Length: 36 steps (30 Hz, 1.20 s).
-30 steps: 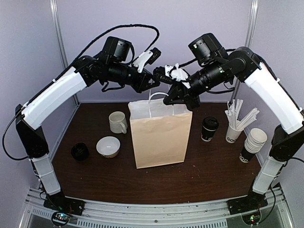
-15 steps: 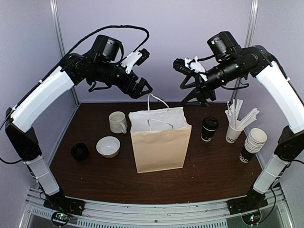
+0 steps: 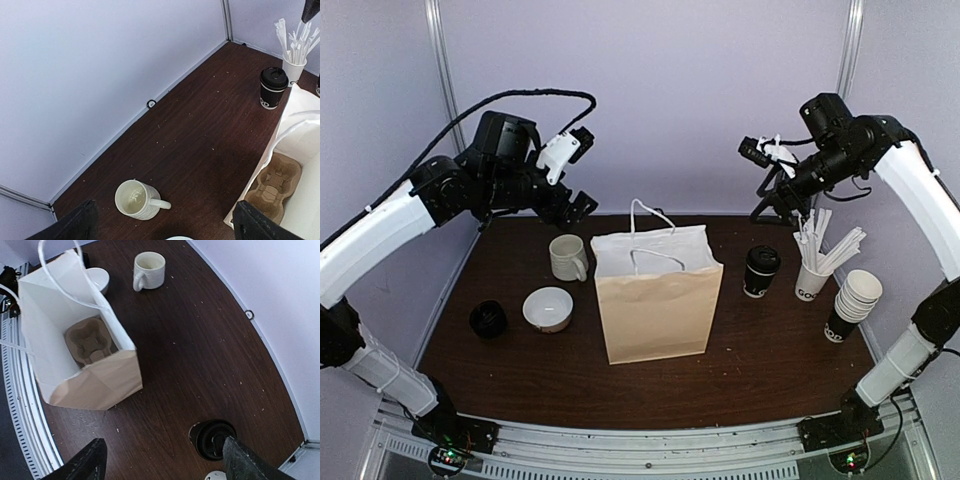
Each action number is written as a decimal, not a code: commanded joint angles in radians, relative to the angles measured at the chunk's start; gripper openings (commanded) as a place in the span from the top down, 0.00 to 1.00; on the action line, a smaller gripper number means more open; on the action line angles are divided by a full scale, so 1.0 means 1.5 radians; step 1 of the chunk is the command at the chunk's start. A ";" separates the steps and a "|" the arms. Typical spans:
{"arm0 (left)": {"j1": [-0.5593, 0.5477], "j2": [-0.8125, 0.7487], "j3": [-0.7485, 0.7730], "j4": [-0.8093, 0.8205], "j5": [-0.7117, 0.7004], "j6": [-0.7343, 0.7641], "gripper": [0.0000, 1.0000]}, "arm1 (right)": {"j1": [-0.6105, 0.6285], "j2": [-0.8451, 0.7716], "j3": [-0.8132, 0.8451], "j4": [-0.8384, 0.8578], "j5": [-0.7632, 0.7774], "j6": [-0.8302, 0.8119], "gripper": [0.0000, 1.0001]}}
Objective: Pack the takeout coffee
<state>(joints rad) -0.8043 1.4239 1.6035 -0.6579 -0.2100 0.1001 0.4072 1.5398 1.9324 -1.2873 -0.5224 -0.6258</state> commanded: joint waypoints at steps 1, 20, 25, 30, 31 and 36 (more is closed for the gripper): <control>0.004 -0.058 -0.068 0.107 -0.033 -0.027 0.02 | -0.034 0.049 0.012 -0.021 0.079 -0.027 0.14; 0.009 -0.114 -0.124 0.149 0.003 -0.032 0.02 | -0.043 0.359 0.174 -0.106 0.333 -0.059 0.09; 0.009 -0.107 -0.123 0.148 0.012 -0.032 0.02 | -0.050 0.387 0.182 -0.115 0.345 -0.061 0.09; 0.009 -0.103 -0.122 0.144 0.019 -0.032 0.02 | -0.065 0.405 0.194 -0.133 0.338 -0.062 0.09; 0.009 -0.103 -0.122 0.144 0.019 -0.031 0.03 | -0.067 0.409 0.194 -0.138 0.335 -0.062 0.10; 0.009 -0.100 -0.121 0.141 0.026 -0.030 0.03 | -0.079 0.424 0.196 -0.163 0.323 -0.065 0.11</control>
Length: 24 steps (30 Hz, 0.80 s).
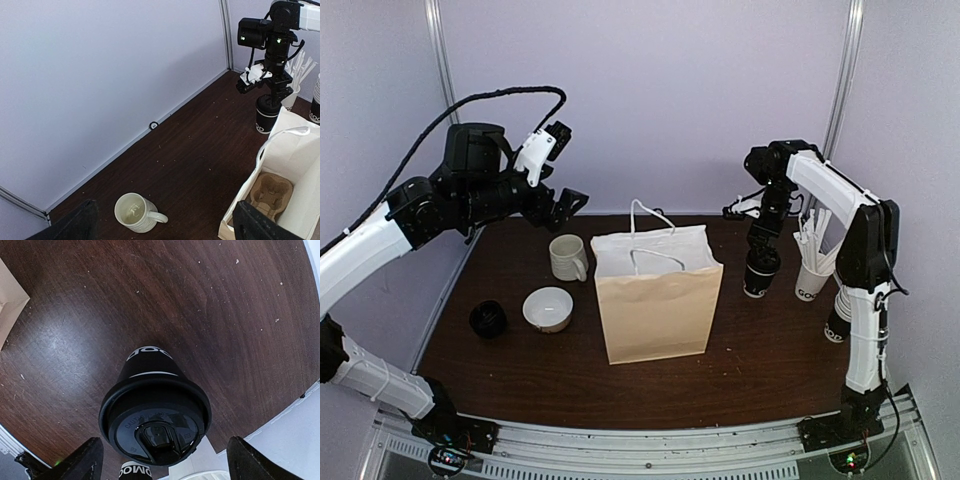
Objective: Pack the takeout coffee
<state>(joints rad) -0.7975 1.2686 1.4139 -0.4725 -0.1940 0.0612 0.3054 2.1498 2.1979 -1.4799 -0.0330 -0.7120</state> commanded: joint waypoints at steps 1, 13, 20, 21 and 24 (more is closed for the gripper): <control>0.004 0.004 0.006 0.016 0.017 -0.004 0.02 | -0.013 0.019 0.020 -0.039 -0.009 -0.008 0.11; 0.004 0.009 0.008 0.011 0.024 -0.002 0.02 | -0.019 0.047 0.036 -0.059 -0.040 -0.006 0.09; 0.004 0.011 0.010 0.008 0.026 0.000 0.03 | -0.024 0.057 0.038 -0.071 -0.052 -0.006 0.09; 0.004 0.011 0.010 0.008 0.026 0.000 0.02 | -0.023 0.057 0.038 -0.074 -0.053 -0.007 0.09; 0.004 0.011 0.010 0.009 0.027 -0.001 0.02 | -0.024 0.056 0.035 -0.079 -0.057 -0.007 0.09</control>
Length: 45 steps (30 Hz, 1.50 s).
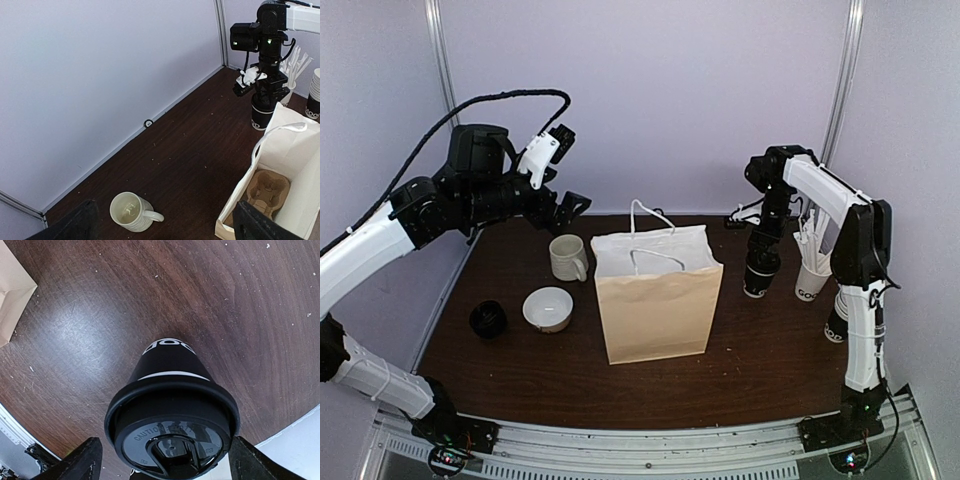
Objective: Pack the takeout coffee
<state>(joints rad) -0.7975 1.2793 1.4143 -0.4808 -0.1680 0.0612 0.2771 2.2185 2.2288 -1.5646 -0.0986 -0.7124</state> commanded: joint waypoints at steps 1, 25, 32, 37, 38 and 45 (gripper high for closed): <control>0.004 0.005 0.010 0.014 0.010 0.000 0.02 | -0.004 0.011 0.013 -0.023 -0.015 -0.008 0.09; 0.004 0.012 0.009 0.015 0.014 -0.003 0.02 | -0.004 -0.007 -0.051 0.026 -0.018 0.005 0.22; 0.004 0.011 0.010 0.013 0.013 0.000 0.03 | -0.002 -0.053 -0.049 0.023 -0.054 0.022 0.29; 0.004 0.010 0.008 0.010 -0.004 0.013 0.02 | 0.003 -0.136 -0.070 0.023 -0.098 0.035 0.32; 0.004 0.011 0.008 0.009 -0.006 0.017 0.02 | 0.004 -0.152 -0.074 0.024 -0.105 0.038 0.32; 0.004 0.033 0.026 -0.028 0.076 0.041 0.02 | 0.009 -0.266 -0.110 0.056 -0.164 0.051 0.31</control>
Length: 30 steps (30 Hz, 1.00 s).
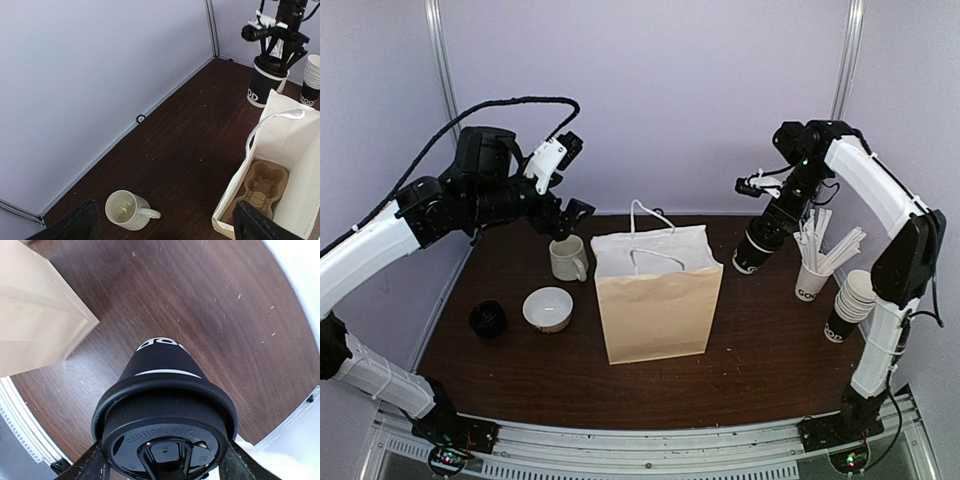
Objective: Pack the takeout coffee
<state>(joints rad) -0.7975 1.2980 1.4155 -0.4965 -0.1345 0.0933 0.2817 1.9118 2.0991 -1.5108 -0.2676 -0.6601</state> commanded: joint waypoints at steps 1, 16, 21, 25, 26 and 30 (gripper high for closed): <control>0.004 0.028 0.032 -0.029 0.063 0.019 0.03 | 0.009 -0.072 -0.029 0.022 -0.057 0.017 0.31; 0.004 0.100 0.124 -0.139 0.248 -0.013 0.04 | 0.015 -0.278 -0.014 0.098 -0.174 0.033 0.30; 0.004 0.155 0.195 -0.178 0.258 0.012 0.09 | 0.022 -0.322 -0.005 0.117 -0.253 0.054 0.30; 0.004 0.213 0.257 -0.217 0.262 0.021 0.18 | 0.055 -0.326 0.005 0.097 -0.299 0.063 0.30; 0.004 0.230 0.277 -0.227 0.268 0.023 0.20 | 0.071 -0.331 0.001 0.101 -0.300 0.066 0.30; 0.004 0.271 0.324 -0.269 0.282 0.032 0.26 | 0.121 -0.336 -0.007 0.109 -0.293 0.069 0.30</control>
<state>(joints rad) -0.7975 1.6585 1.8328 -0.8295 0.2508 0.1158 0.4053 1.4166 2.0914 -1.3689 -0.6659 -0.5789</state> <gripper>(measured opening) 0.749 0.702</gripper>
